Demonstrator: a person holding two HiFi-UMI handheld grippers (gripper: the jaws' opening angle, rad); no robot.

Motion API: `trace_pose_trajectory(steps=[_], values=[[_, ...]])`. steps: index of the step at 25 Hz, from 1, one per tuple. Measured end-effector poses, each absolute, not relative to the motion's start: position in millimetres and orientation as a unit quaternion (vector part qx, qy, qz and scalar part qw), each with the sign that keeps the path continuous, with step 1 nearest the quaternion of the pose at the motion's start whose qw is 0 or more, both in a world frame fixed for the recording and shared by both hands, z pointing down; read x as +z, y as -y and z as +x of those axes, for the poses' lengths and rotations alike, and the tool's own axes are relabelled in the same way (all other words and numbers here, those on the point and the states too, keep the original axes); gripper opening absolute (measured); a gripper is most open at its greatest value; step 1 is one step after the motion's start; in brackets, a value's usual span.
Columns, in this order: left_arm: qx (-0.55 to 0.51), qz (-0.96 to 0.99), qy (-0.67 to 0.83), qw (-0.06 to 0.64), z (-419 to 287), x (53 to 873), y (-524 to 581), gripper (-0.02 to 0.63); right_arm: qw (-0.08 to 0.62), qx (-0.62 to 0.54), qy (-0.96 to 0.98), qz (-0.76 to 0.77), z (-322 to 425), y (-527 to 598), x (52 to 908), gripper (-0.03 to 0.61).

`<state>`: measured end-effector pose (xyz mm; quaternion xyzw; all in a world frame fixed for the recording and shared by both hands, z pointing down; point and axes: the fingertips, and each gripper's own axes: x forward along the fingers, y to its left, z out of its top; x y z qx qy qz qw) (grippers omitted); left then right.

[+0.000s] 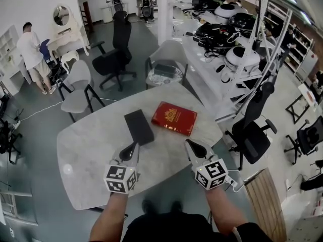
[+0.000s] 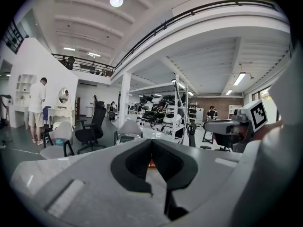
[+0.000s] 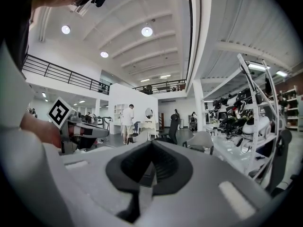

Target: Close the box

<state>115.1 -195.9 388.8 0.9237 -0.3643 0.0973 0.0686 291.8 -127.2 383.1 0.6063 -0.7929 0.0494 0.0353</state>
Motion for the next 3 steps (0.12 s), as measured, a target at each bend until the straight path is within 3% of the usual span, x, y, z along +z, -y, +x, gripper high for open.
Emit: trace_pose_trajectory(steps=[3], values=[[0.098, 0.923, 0.364, 0.073, 116.5, 390.5, 196.0, 0.011, 0.032, 0.055, 0.795, 0.603, 294.0, 127.1, 384.2, 0.002]])
